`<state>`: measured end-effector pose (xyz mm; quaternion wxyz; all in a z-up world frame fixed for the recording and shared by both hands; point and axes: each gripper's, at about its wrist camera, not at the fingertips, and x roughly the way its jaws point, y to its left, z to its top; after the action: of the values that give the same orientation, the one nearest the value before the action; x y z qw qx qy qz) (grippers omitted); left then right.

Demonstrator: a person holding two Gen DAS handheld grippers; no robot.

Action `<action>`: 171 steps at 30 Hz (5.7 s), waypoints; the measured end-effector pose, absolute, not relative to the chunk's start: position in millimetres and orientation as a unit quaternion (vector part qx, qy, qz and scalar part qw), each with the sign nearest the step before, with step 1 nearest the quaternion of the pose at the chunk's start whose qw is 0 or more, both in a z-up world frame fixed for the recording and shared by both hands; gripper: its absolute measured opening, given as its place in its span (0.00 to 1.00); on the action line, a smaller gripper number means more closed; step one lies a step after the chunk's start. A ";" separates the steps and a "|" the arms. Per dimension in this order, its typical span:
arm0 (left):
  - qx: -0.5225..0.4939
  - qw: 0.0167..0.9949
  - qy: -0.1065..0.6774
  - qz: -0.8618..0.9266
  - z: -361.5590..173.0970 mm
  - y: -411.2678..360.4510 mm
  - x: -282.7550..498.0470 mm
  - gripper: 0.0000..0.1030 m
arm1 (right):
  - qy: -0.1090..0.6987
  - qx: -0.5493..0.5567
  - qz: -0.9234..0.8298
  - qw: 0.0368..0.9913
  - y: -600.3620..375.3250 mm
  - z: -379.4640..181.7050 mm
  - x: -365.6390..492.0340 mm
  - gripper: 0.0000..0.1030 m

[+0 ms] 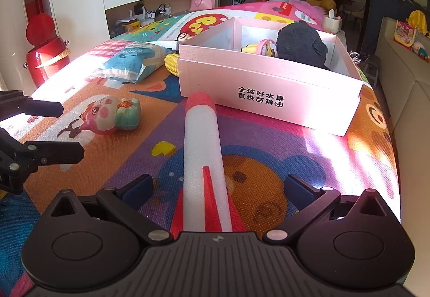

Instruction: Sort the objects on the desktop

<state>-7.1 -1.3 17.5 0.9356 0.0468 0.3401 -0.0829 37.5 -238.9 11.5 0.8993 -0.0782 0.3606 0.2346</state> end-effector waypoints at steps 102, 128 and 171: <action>0.103 0.962 0.187 -0.171 111.9 -82.9 42.9 0.69 | 0.269 -0.002 0.236 0.934 -317.0 166.5 14.5 0.27; -0.038 0.948 0.314 -0.046 30.3 24.0 12.2 1.00 | 0.329 0.057 0.170 0.927 -197.1 152.8 206.2 0.43; -0.053 0.943 0.327 -0.038 6.9 23.6 10.6 1.00 | 0.380 -0.261 0.278 0.843 -45.6 56.9 180.3 0.28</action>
<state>10.6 23.6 6.9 0.9429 -0.0534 0.3265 -0.0385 180.3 -45.6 56.9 0.8426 -0.2610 0.3804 0.2778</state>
